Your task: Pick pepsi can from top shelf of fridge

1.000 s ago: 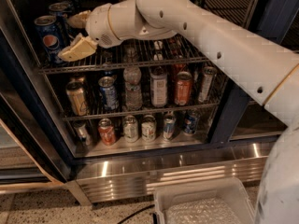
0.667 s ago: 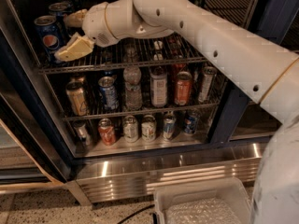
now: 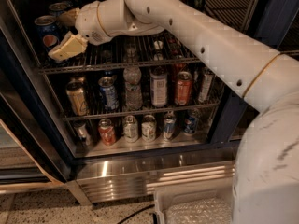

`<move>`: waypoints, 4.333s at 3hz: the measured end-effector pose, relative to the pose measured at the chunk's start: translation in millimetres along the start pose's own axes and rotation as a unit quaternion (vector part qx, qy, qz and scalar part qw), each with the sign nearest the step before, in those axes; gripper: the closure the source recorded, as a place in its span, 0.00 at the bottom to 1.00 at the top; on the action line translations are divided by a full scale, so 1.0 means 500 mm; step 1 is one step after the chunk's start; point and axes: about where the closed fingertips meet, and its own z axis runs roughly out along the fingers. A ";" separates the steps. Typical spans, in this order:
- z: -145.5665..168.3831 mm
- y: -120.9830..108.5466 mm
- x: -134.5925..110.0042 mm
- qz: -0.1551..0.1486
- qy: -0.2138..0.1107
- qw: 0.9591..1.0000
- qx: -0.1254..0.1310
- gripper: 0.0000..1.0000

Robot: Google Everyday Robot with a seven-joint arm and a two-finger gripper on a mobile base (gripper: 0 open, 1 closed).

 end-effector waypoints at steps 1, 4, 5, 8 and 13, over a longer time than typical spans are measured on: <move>0.053 -0.010 0.001 -0.002 -0.008 1.000 -0.023 0.28; 0.055 -0.005 0.000 -0.001 -0.014 1.000 -0.027 0.70; 0.057 -0.004 0.000 0.000 -0.016 0.999 -0.028 0.93; 0.069 -0.017 0.016 0.025 -0.038 0.998 -0.035 1.00; 0.007 -0.047 0.038 0.088 -0.110 0.990 -0.016 1.00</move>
Offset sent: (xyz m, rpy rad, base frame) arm 0.0137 0.0204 -0.0067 -0.0018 0.0120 0.0397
